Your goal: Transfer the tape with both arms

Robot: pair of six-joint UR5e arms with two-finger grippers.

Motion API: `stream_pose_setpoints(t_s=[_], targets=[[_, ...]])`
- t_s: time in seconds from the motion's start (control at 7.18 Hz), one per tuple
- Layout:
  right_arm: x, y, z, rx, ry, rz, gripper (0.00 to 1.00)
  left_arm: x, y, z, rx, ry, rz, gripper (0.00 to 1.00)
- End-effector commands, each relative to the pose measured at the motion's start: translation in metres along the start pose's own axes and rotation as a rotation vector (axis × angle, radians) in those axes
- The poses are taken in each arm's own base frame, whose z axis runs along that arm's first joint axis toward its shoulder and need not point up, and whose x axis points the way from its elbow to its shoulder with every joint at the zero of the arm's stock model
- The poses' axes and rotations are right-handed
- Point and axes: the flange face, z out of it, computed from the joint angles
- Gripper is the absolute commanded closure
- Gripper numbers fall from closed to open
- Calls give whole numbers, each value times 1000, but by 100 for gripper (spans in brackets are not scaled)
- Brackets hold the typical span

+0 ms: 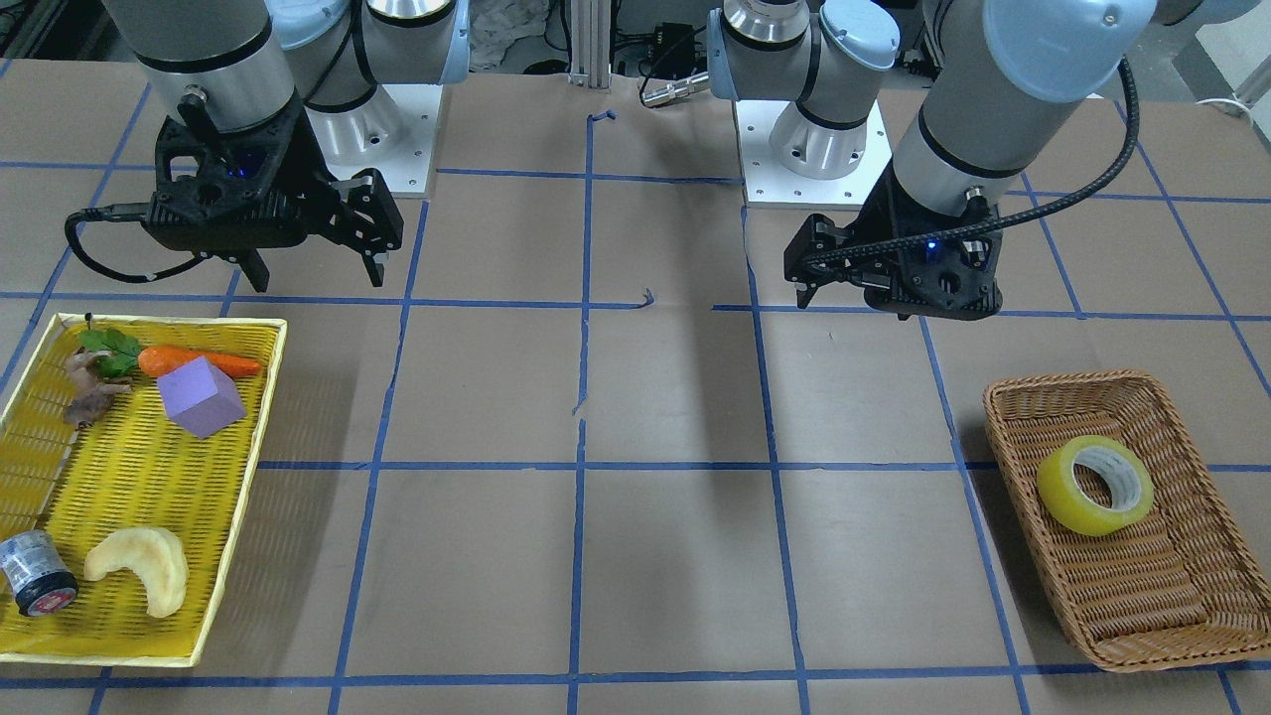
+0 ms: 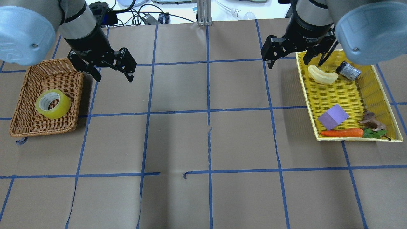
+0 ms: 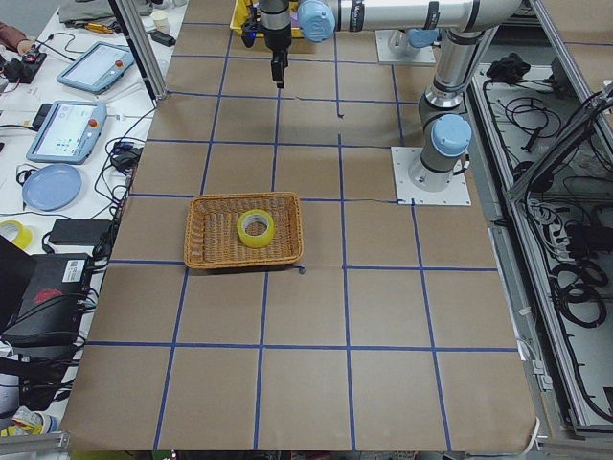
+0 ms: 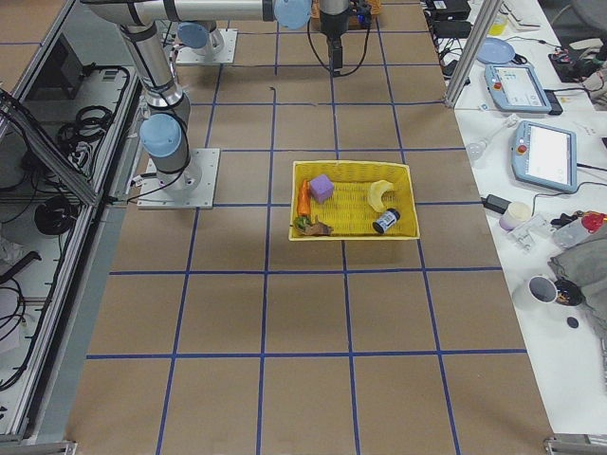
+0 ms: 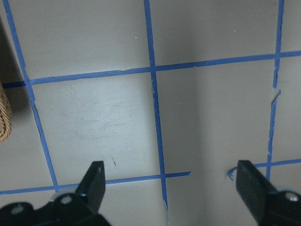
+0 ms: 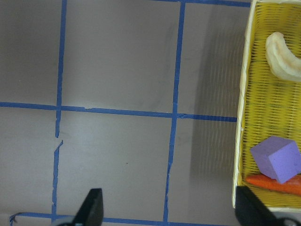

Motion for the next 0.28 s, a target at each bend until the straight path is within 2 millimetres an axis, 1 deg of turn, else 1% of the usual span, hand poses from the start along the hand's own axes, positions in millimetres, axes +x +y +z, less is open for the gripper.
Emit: stream_pose_setpoints(t_s=[0.0,0.14], targets=[[0,0,0,1,0,0,0,0,1,1,-2,1,0,0],[0,0,0,1,1,0,0,0,0,2,-3,1,0,0]])
